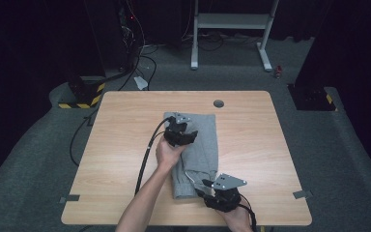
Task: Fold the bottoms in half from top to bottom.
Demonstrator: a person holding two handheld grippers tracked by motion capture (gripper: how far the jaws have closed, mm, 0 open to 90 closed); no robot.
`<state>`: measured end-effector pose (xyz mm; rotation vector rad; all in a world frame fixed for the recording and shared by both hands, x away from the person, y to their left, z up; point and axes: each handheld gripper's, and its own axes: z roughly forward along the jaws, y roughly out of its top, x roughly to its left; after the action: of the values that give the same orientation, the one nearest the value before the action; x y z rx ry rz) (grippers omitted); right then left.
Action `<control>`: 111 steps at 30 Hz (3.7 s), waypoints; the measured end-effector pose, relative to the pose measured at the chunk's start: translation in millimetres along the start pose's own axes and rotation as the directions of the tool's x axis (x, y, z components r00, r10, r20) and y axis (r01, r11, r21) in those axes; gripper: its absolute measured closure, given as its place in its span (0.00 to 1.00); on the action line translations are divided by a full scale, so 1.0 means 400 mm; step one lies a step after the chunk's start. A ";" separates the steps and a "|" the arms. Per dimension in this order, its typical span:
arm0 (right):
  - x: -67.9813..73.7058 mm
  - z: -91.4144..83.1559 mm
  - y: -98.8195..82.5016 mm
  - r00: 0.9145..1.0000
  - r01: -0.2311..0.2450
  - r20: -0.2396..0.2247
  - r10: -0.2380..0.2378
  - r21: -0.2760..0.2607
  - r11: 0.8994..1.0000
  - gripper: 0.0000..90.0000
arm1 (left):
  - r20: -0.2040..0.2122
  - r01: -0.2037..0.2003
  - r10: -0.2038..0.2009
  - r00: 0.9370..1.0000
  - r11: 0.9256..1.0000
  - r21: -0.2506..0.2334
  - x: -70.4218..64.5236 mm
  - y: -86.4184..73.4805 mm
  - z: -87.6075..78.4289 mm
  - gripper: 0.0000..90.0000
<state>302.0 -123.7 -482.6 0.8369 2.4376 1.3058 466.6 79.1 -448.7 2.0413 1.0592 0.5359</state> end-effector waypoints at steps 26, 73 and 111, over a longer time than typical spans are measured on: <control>-0.013 0.109 0.090 0.998 0.021 0.054 -0.027 0.121 0.992 0.64 | 0.076 0.052 -0.056 0.995 0.997 0.062 -0.047 -0.255 -0.208 0.44; -0.153 0.123 0.054 0.961 -0.050 0.277 -0.010 0.209 0.977 0.93 | -0.030 -0.011 0.015 0.999 0.993 0.122 -0.074 -0.265 -0.086 0.56; -0.124 0.059 0.040 0.967 -0.008 0.254 -0.027 0.133 0.991 0.78 | -0.002 0.021 -0.020 1.000 0.997 0.080 -0.059 -0.257 -0.100 0.60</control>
<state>359.0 -130.3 -485.1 0.9604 2.3374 0.9714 375.4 114.8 -504.6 2.0976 1.1172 0.4909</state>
